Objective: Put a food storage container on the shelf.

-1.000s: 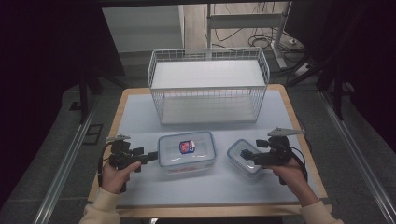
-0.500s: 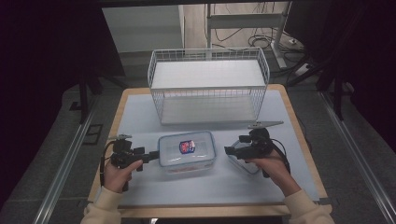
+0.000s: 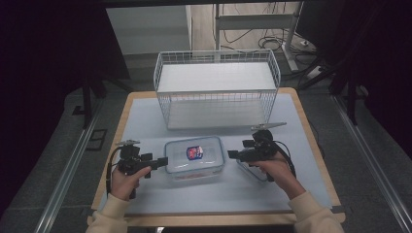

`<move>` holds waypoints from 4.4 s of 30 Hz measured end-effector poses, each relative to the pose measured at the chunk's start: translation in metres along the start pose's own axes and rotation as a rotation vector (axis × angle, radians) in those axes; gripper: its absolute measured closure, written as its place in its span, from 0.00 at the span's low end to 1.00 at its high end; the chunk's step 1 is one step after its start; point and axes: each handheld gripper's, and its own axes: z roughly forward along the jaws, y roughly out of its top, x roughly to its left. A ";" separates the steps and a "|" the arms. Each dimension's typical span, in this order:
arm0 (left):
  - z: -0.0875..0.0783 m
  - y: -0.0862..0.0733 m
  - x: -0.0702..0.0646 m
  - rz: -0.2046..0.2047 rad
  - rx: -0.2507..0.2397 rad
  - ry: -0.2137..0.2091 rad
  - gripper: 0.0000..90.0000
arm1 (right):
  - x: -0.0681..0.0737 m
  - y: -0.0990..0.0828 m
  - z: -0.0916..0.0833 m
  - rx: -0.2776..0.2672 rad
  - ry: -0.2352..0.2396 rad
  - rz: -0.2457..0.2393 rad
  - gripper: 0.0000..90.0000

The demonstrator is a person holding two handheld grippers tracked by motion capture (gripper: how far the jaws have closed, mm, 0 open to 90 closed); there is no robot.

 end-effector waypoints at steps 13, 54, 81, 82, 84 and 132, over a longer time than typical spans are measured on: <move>0.025 0.003 0.007 -0.049 0.041 -0.066 0.14 | 0.001 0.018 0.058 0.149 0.009 0.060 0.10; 0.020 -0.016 -0.007 -0.070 -0.022 -0.107 0.43 | -0.002 0.001 0.052 0.156 0.172 0.211 0.44; 0.012 -0.020 -0.004 -0.017 -0.025 -0.151 0.51 | -0.006 -0.006 0.043 0.128 0.222 0.198 0.52; 0.012 -0.020 -0.004 -0.017 -0.025 -0.151 0.51 | -0.006 -0.006 0.043 0.128 0.222 0.198 0.52; 0.011 -0.020 -0.003 -0.014 -0.022 -0.161 0.52 | -0.005 -0.006 0.043 0.127 0.221 0.197 0.53; -0.016 0.060 -0.041 0.119 -0.136 -0.191 0.58 | 0.002 0.054 -0.018 -0.075 0.189 0.130 0.55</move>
